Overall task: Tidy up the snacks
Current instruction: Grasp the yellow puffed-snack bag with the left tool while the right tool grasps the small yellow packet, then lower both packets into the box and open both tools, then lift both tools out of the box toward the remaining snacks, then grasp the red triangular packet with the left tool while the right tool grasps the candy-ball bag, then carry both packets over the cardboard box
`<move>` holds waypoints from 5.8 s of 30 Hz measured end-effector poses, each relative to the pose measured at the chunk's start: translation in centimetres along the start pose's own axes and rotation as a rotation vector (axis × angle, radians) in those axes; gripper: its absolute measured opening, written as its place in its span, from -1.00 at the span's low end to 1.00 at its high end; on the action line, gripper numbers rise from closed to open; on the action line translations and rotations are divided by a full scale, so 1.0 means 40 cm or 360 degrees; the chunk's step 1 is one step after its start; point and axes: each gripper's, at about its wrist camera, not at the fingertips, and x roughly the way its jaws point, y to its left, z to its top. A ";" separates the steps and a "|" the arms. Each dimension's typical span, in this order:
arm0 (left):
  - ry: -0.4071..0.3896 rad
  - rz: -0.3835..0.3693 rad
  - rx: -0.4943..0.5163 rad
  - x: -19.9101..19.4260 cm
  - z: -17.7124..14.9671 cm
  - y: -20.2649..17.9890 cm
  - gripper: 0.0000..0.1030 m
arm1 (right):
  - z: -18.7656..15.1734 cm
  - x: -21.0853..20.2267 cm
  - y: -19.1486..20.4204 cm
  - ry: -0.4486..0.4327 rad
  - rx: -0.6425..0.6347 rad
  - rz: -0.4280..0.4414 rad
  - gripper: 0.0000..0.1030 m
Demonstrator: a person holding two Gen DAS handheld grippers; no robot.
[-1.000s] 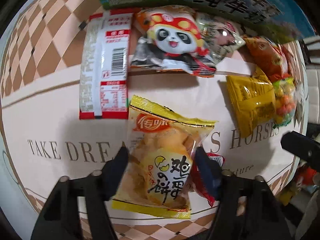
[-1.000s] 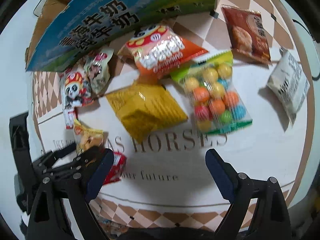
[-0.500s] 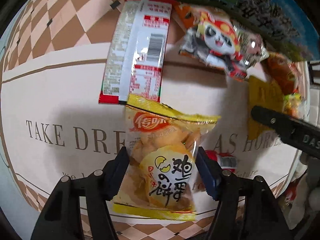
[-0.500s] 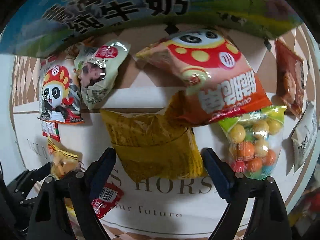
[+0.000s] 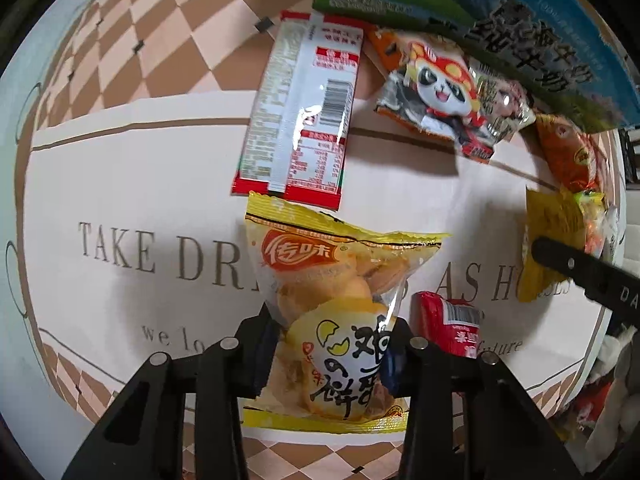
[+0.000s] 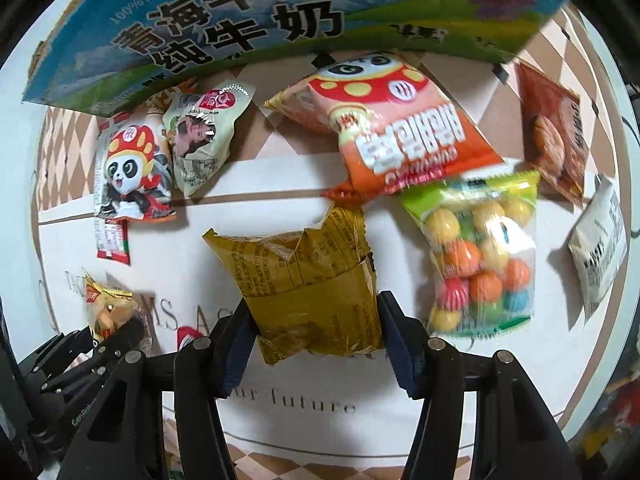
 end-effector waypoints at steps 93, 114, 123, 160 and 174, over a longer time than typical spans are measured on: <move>-0.0585 0.0011 0.0200 -0.473 0.383 -0.257 0.49 | 0.260 -0.510 -0.067 -0.0487 -0.0067 -0.0147 0.81; -0.0761 -0.0109 0.0134 -0.502 0.121 -0.226 0.79 | -0.033 -0.561 -0.124 -0.0605 -0.0062 0.0003 0.87; -0.0238 -0.0025 -0.0017 -0.191 0.045 -0.158 0.79 | -0.024 -0.299 -0.232 -0.0249 0.0045 -0.0037 0.87; -0.0090 -0.0087 0.0009 -0.142 -0.030 -0.218 -0.20 | -0.058 -0.096 -0.212 -0.0013 0.0144 0.0089 -0.04; -0.0501 -0.0165 0.0202 -0.543 0.332 -0.258 -0.20 | 0.159 -0.535 -0.090 -0.0432 0.0064 0.0314 -0.04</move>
